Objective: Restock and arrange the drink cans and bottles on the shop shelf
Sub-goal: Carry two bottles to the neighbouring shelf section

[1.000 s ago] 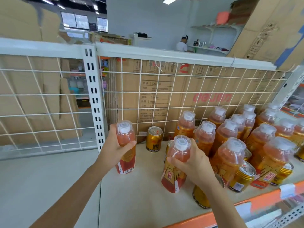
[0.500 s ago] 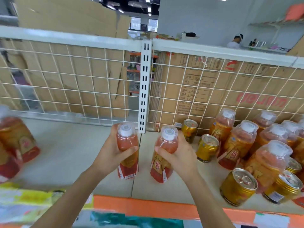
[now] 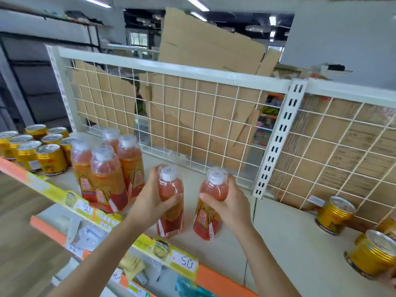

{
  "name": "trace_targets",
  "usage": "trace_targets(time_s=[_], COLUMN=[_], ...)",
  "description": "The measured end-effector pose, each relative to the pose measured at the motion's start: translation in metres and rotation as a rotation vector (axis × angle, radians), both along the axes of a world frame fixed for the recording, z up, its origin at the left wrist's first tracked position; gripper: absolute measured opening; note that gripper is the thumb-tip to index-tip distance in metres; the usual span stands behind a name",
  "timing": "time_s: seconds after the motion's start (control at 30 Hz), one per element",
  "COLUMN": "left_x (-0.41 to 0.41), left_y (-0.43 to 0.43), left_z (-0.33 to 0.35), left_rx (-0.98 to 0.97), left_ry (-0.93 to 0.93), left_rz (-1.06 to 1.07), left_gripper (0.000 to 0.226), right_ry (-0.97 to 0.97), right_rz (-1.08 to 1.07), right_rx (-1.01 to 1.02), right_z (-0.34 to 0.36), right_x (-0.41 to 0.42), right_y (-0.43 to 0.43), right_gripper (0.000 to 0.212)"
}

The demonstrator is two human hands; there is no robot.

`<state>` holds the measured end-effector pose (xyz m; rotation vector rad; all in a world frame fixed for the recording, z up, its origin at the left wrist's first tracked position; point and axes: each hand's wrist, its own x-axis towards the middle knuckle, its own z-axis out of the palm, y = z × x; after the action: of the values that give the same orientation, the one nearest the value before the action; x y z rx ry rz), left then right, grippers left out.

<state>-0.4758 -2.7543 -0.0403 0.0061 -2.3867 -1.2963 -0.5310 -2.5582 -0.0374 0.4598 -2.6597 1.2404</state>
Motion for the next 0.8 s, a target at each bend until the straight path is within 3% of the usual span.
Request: trace_targets(time_s=[0.23, 0.33, 0.47, 0.6, 0.8], left_x=[-0.003, -0.006, -0.012, -0.02, -0.025], left_y=[-0.066, -0.083, -0.095, -0.103, -0.111], left_z=[0.0, -0.002, -0.005, -0.007, -0.01], left_rx=[-0.156, -0.383, -0.49, -0.656, -0.639], left_ry=[0.019, 0.19, 0.305, 0.428, 0.492], left_rz=[0.192, 0.198, 0.126, 0.1, 0.058], left_gripper=[0.095, 0.1, 0.082, 0.055, 0.058], right_ry=[-0.017, -0.018, -0.016, -0.058, -0.139], right_rz=[0.08, 0.093, 0.085, 0.088, 0.158], right_rx=[-0.01, -0.037, -0.025, -0.02, -0.261], right_z=[-0.002, -0.001, 0.0, 0.0, -0.014], right_x=[-0.034, -0.045, -0.054, -0.055, -0.052], right_y=[-0.089, -0.116, -0.148, -0.171, -0.184], right_gripper=[0.068, 0.069, 0.068, 0.082, 0.078])
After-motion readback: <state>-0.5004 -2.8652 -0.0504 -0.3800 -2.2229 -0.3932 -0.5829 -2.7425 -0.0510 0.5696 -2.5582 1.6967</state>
